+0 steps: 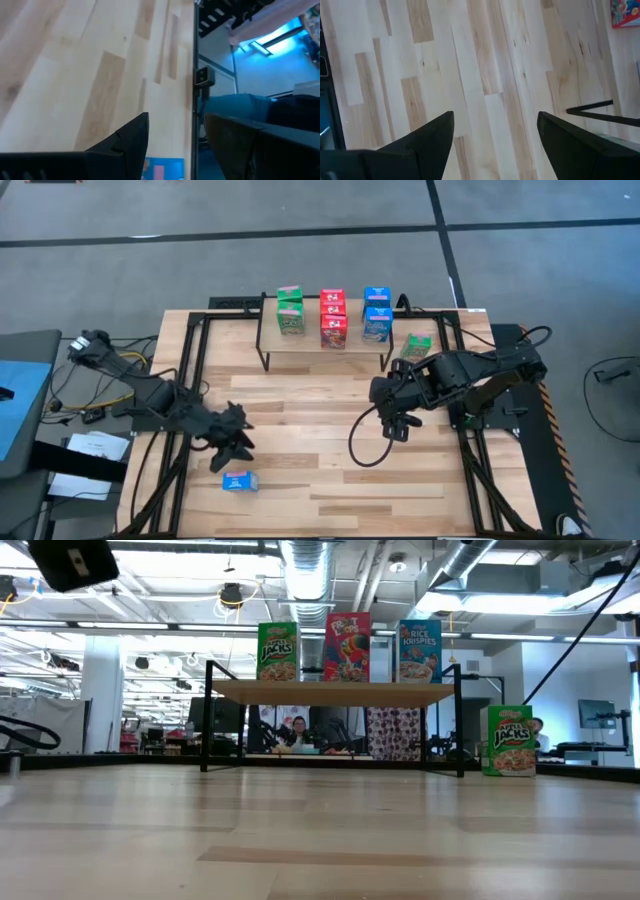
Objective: Stack cereal on shelf
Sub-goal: Put the blue cereal box on the shelf aligned with the other blue cereal boxes
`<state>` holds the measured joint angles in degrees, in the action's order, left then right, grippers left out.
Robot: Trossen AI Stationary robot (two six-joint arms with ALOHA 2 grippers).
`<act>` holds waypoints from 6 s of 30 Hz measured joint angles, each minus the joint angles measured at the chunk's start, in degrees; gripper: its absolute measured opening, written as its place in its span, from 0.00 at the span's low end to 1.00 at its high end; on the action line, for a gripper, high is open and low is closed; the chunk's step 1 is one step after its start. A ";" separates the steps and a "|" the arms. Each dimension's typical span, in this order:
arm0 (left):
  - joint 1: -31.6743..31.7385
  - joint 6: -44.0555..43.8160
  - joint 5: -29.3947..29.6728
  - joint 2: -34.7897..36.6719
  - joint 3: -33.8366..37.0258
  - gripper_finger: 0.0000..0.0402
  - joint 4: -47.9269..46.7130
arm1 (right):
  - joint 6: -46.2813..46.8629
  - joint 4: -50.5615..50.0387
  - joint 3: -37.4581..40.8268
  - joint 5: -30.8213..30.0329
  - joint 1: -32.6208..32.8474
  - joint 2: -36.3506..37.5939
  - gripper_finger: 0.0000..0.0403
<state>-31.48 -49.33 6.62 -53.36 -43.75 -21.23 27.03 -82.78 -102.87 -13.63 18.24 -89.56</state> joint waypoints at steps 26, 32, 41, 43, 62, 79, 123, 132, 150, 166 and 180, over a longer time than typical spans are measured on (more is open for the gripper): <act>-16.23 2.96 15.19 -1.09 -14.04 0.45 -11.32 | 0.04 4.18 -0.02 -0.02 0.00 0.00 0.77; -16.25 2.03 13.30 -7.27 -21.76 0.45 -21.37 | 0.04 4.19 -0.02 -0.07 0.00 -0.02 0.77; -16.51 2.01 7.61 -18.61 -29.57 0.45 -32.92 | 0.00 4.18 -0.02 -0.20 0.00 -0.71 0.77; -16.51 1.06 5.44 -19.86 -29.62 0.45 -34.33 | -0.02 4.19 -0.02 -0.20 0.00 -0.90 0.77; -16.90 -4.17 5.61 -20.90 -29.20 0.45 -34.99 | -0.46 4.10 -0.02 -0.13 0.00 -1.70 0.77; -17.69 -8.96 9.21 -20.90 -29.16 0.45 -34.78 | -0.48 4.17 -0.02 -0.22 0.00 -1.70 0.77; -21.23 -12.25 10.16 -36.52 -29.11 0.45 -37.42 | -0.57 5.31 -0.02 -0.45 0.09 -1.68 0.77; -21.23 -12.66 10.69 -37.57 -29.22 0.45 -37.76 | -0.57 5.33 -0.02 -0.44 0.09 -1.66 0.77; -21.14 -12.44 12.03 -37.42 -32.13 0.45 -43.07 | -0.59 5.33 -0.02 -0.39 0.09 -1.66 0.77; -19.87 -12.71 6.93 -37.42 -32.22 0.45 -43.10 | -0.59 5.33 -0.02 -0.35 0.09 -1.66 0.77; -16.53 -12.68 -0.19 -37.42 -32.22 0.45 -43.48 | -0.68 5.33 -0.02 -0.33 0.07 -1.66 0.77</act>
<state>-48.01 -62.01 6.43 -90.78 -75.96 -64.70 26.35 -77.45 -102.89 -13.96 18.31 -91.22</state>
